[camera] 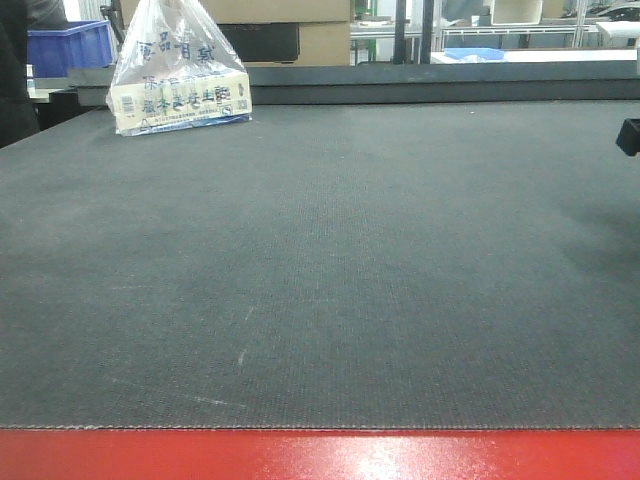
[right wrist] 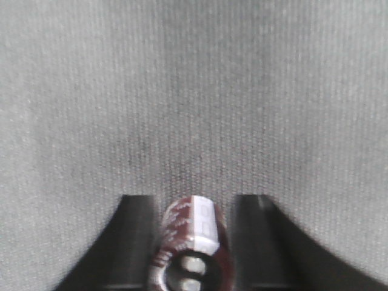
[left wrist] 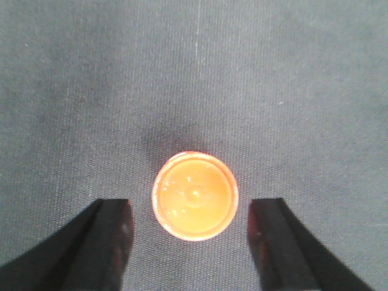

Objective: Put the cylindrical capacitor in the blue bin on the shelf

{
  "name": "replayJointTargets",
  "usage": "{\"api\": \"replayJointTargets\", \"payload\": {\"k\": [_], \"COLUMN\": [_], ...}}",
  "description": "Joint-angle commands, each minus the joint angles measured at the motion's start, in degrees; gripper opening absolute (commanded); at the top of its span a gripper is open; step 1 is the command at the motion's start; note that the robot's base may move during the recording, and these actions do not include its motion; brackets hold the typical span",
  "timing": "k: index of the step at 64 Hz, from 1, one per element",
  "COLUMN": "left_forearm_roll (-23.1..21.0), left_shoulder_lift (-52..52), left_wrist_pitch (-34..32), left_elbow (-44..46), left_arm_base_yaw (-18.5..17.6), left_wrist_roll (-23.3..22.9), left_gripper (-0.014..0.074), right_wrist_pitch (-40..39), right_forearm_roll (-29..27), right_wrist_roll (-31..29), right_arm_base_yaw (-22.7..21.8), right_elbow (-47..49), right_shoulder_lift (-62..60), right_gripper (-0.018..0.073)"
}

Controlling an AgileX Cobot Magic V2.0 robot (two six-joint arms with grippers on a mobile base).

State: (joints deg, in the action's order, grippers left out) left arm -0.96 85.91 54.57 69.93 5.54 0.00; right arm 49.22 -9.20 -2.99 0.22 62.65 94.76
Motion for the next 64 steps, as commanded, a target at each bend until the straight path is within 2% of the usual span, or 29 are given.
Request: {"api": "replayJointTargets", "payload": {"k": [1,17,28,37,53,59,64], "left_forearm_roll": [-0.1,-0.1,-1.1,0.4,0.2,0.2,1.0], "left_shoulder_lift": [1.0,3.0,4.3,7.1,11.0,11.3,11.3], "left_wrist_pitch": [-0.4,-0.3,-0.3,-1.5,-1.9,-1.9,-1.9], "left_elbow": [-0.1,-0.1,-0.3,-0.5,-0.5,-0.5,-0.5], "left_arm_base_yaw": [0.1,0.1,-0.5,-1.9,-1.9,-1.9,-1.9], "left_wrist_roll": [0.0,0.0,0.0,0.0,0.0,0.0,0.0], "left_gripper": [0.037,0.0416,0.0416,0.0416,0.0404,0.0351,0.0227], "right_wrist_pitch": [-0.6,-0.9,-2.2,-2.6,-2.6,-2.6,-2.8], "right_forearm_roll": [0.0,0.0,0.0,0.0,0.0,0.0,0.0], "right_wrist_roll": [-0.2,-0.2,-0.2,-0.2,-0.2,-0.2,-0.2], "right_arm_base_yaw": [0.0,0.0,0.0,0.0,0.0,0.0,0.0], "right_elbow": [-0.1,-0.1,-0.1,-0.1,-0.1,-0.1,-0.1], "right_shoulder_lift": [0.1,0.1,0.1,0.1,0.1,0.1,0.1], "right_gripper": [0.0058,-0.0169,-0.0169,-0.0169,-0.0169,-0.0169,-0.0169]}}
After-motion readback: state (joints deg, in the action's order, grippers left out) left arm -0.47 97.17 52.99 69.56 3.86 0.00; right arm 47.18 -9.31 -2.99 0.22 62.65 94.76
